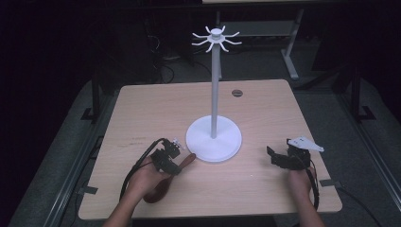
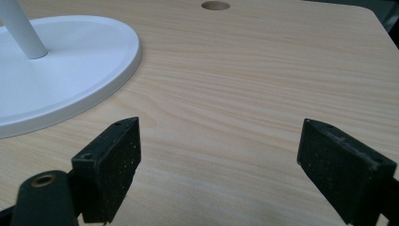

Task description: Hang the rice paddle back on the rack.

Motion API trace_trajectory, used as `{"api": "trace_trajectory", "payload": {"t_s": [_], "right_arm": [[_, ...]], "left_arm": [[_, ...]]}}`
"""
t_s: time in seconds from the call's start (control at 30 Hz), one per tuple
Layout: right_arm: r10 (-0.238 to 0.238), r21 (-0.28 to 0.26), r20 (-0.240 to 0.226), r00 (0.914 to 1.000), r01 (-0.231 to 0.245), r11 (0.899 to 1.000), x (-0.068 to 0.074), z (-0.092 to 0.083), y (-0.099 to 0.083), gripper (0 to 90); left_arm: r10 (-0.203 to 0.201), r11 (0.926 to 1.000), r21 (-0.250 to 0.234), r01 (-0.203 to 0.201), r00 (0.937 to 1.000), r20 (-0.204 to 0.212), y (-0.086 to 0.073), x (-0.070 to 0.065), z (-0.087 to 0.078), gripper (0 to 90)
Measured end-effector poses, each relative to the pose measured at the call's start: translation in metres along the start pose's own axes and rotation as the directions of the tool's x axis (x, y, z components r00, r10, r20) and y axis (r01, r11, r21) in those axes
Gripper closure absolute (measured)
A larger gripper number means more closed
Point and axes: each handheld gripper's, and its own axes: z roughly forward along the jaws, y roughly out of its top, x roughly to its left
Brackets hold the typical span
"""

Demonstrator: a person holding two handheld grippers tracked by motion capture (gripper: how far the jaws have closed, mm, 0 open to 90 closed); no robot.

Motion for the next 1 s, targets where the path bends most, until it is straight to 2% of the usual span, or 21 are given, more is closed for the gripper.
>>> {"api": "trace_trajectory", "payload": {"t_s": [0.1,0.17,0.23,0.43,0.53,0.57,0.63,0.67,0.77,0.8,0.87,0.9,1.0], "right_arm": [[0.000,-0.001,0.001,1.0000,0.000,1.000,0.000,0.000,0.000,13.6],[0.002,-0.002,0.001,1.0000,-0.002,1.000,0.000,0.000,0.000,13.6],[0.003,-0.003,0.001,1.0000,-0.003,1.000,0.000,0.000,0.000,13.5],[0.003,-0.004,0.000,1.0000,-0.003,1.000,0.000,0.000,0.000,13.5],[0.004,-0.004,-0.001,1.0000,-0.004,1.000,0.000,0.000,0.000,13.6],[0.003,-0.003,-0.001,1.0000,-0.003,1.000,0.000,0.000,0.000,13.5],[0.003,-0.004,0.000,1.0000,-0.003,1.000,0.000,0.000,0.000,13.6],[0.003,-0.004,0.000,1.0000,-0.003,1.000,0.000,0.000,0.000,13.6],[0.003,-0.004,0.000,1.0000,-0.003,1.000,0.000,0.000,0.000,13.6],[0.003,-0.005,0.000,1.0000,-0.003,1.000,0.000,0.000,0.000,13.6],[0.003,-0.005,-0.001,1.0000,-0.003,1.000,0.000,0.000,0.000,13.5],[0.003,-0.005,-0.001,1.0000,-0.003,1.000,0.000,0.000,0.000,13.5],[0.004,-0.006,-0.001,1.0000,-0.004,1.000,0.000,0.000,0.000,13.6]], "left_arm": [[0.009,0.9983,-0.057,-0.008,0.9999,0.013,-0.003,0.003,-0.008,77.2],[-0.004,0.9935,-0.113,0.006,0.9997,0.025,-0.005,0.005,-0.013,77.2],[0.016,0.9857,-0.168,-0.013,0.9996,0.022,-0.009,0.008,-0.018,77.2],[0.013,0.9467,-0.322,0.000,0.9992,0.037,-0.020,0.014,-0.031,77.2],[0.030,0.9221,-0.387,-0.012,0.9987,0.040,-0.027,0.017,-0.037,77.2],[0.038,0.9014,-0.433,-0.017,0.9985,0.041,-0.030,0.018,-0.040,77.2],[0.045,0.8895,-0.457,-0.019,0.9979,0.046,-0.032,0.020,-0.043,77.2],[0.044,0.8788,-0.477,-0.013,0.9976,0.053,-0.034,0.020,-0.045,77.2],[0.063,0.8423,-0.538,-0.034,0.9974,0.035,-0.039,0.023,-0.052,77.2],[0.058,0.8300,-0.557,-0.023,0.9973,0.046,-0.041,0.024,-0.053,77.2],[0.066,0.8126,-0.582,-0.024,0.9965,0.051,-0.044,0.026,-0.055,77.2],[0.061,0.8010,-0.598,-0.013,0.9963,0.060,-0.046,0.026,-0.055,77.2],[0.071,0.7685,-0.640,-0.018,0.9958,0.057,-0.050,0.028,-0.057,77.2]]}}
